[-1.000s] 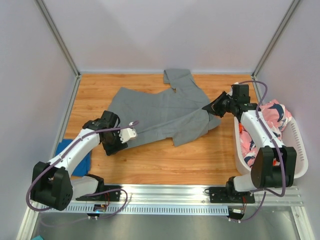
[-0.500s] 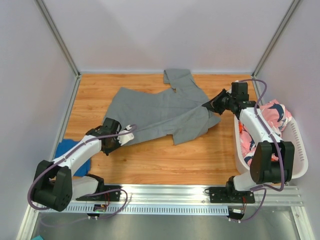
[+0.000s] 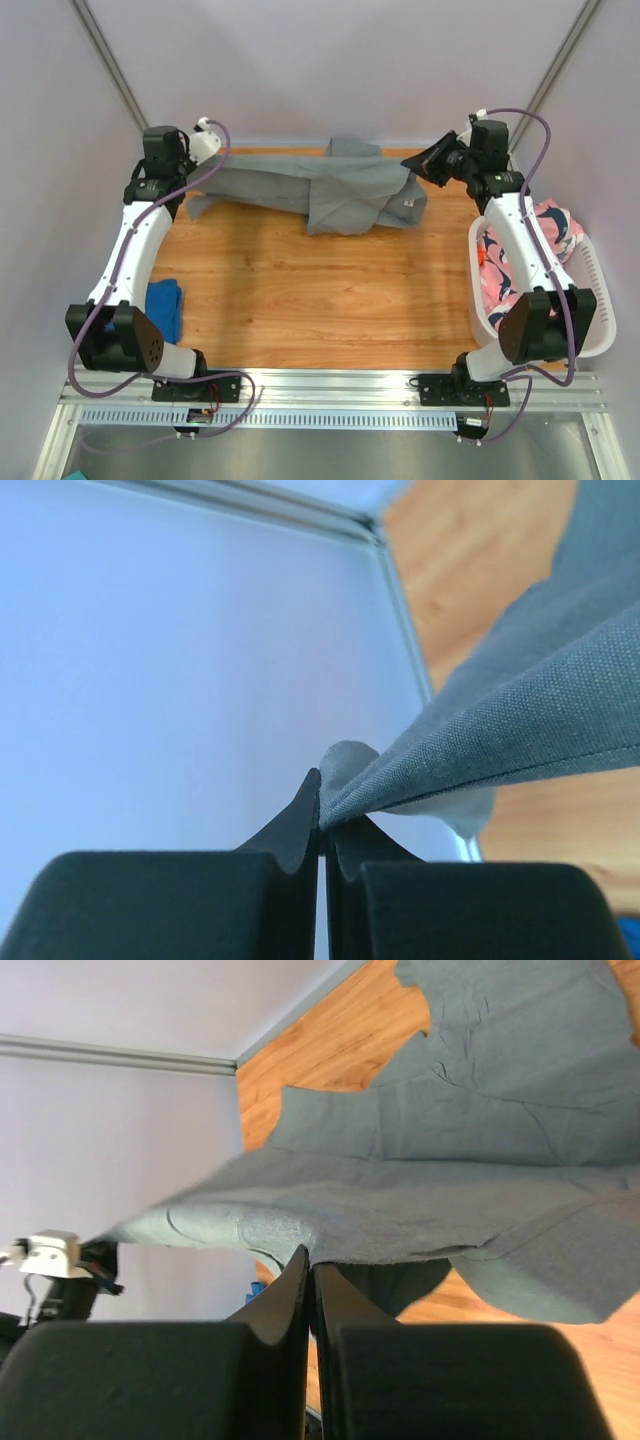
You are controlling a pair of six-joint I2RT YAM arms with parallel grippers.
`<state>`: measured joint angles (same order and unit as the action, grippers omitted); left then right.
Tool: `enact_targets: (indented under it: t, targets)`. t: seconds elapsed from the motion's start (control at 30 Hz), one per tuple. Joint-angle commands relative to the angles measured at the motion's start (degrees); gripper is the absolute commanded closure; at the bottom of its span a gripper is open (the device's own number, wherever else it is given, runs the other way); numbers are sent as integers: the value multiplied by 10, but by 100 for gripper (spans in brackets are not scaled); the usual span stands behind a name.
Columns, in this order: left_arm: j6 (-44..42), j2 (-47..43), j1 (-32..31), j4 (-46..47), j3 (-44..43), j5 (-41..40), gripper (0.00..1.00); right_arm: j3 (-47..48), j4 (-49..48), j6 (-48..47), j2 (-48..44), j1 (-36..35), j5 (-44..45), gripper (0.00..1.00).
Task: Fold and stack the mixed laundry pile
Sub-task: Flatten out the shirt at the center of the board.
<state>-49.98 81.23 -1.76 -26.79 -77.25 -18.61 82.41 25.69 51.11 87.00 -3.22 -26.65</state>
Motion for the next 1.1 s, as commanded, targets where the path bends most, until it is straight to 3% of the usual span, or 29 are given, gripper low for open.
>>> enact_targets:
  t: [0.0,0.03,0.27,0.5,0.7,0.97,1.0,1.07]
  targets:
    - [-44,-18,-8,9,-48,-23,100,-3,8,-3,-34,-9,5,100]
    - [-47,-24,-11,-23,-39,-12,100,-15,6,-2,-41,-10,6,100]
    - [-94,-164,-17,-41,241,19,100,-110,8,-6,-88,-10,8,100]
    - [-5,-232,-21,-78,380,42,100,-157,35,-9,-141,-11,8,100]
    - [44,-204,-47,-73,421,46,97,-188,29,1,-155,-36,26,100]
    - [89,-160,-85,-91,403,83,92,-97,-24,9,-18,-58,58,99]
    - [94,-149,-85,-92,387,83,92,-76,-21,4,38,-60,64,96]
    - [109,-115,-85,-99,372,87,92,2,5,-32,95,-64,73,78]
